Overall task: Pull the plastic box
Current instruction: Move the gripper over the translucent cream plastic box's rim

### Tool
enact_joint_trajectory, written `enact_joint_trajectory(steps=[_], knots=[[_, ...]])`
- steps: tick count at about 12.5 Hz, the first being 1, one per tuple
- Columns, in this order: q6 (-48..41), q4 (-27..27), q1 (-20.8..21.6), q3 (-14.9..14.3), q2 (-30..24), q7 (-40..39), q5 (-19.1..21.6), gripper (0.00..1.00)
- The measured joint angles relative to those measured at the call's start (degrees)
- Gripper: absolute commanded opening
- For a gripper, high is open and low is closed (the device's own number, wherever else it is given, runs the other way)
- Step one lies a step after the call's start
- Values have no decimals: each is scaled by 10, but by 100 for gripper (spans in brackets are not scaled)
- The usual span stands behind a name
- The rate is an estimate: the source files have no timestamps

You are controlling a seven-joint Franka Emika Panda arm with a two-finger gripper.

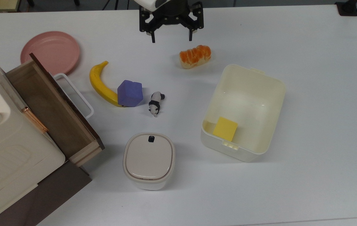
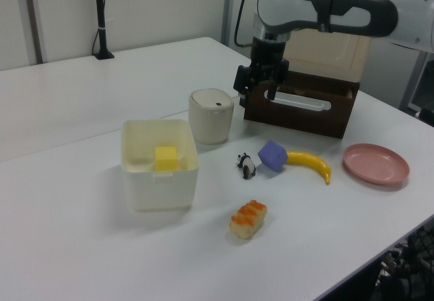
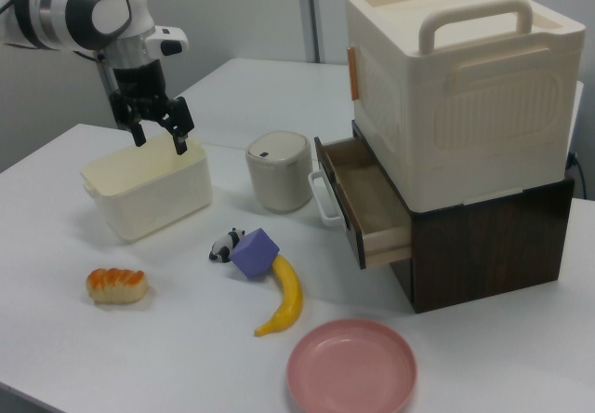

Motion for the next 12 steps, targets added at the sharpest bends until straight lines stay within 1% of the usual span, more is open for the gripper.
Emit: enact_joint_trajectory(steps=[1, 6, 12], knots=[[0, 4, -10, -2, -7, 0, 0, 100], [0, 4, -10, -2, -21, 1, 4, 100], [0, 4, -11, -2, -24, 1, 4, 100]])
